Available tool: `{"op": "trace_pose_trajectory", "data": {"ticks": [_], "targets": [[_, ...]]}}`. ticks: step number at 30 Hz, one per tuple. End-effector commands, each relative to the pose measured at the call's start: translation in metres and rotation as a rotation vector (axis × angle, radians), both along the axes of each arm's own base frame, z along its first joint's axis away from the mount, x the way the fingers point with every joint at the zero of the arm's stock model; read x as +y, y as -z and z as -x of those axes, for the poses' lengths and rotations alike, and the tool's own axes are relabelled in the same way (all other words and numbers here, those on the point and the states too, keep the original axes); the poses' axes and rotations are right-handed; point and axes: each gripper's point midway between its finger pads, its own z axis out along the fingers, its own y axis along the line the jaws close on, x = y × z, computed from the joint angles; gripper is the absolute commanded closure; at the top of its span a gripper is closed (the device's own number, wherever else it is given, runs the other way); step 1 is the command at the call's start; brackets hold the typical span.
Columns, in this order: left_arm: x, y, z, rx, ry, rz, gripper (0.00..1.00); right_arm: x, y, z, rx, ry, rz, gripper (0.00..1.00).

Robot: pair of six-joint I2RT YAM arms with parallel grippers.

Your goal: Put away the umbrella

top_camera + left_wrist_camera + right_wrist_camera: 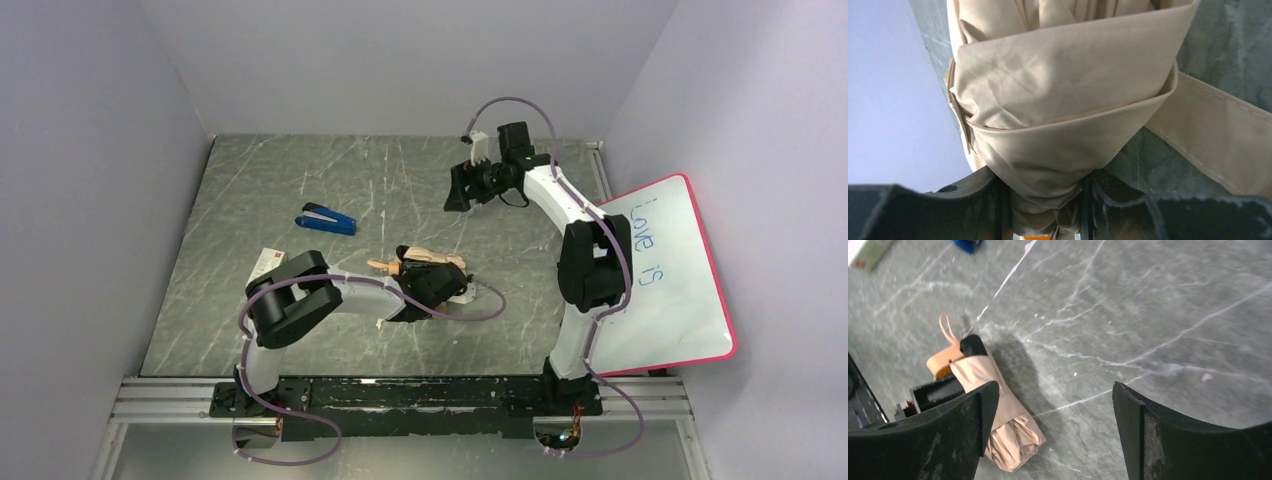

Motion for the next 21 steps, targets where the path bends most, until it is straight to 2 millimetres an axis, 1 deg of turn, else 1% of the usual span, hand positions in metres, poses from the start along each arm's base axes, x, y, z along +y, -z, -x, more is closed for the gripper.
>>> {"op": "trace_pose_trajectory", "data": {"ticks": [1, 6, 8, 11, 13, 15, 19, 21], "targets": [[0.061, 0.079, 0.034, 0.148, 0.006, -0.272, 0.95, 0.022, 0.007, 0.027, -0.060, -0.240, 0.058, 0.11], [0.061, 0.078, 0.038, 0.077, 0.009, -0.282, 0.95, 0.023, 0.026, 0.055, -0.074, -0.374, 0.162, 0.10], [0.063, 0.081, 0.041, 0.065, 0.016, -0.297, 0.95, 0.023, 0.031, 0.071, -0.062, -0.448, 0.193, 0.10], [0.064, 0.086, 0.045, 0.058, 0.025, -0.318, 0.95, 0.020, 0.044, 0.089, -0.037, -0.513, 0.247, 0.11], [0.064, 0.087, 0.046, 0.053, 0.028, -0.320, 0.95, 0.016, 0.052, 0.097, -0.018, -0.546, 0.273, 0.12], [0.063, 0.088, 0.047, 0.057, 0.032, -0.317, 0.95, 0.014, 0.056, 0.101, -0.012, -0.561, 0.284, 0.12], [0.064, 0.088, 0.048, 0.054, 0.038, -0.329, 0.95, 0.019, 0.057, 0.110, -0.024, -0.610, 0.269, 0.13], [0.064, 0.088, 0.048, 0.053, 0.040, -0.330, 0.95, 0.022, 0.061, 0.115, -0.023, -0.633, 0.271, 0.14]]}}
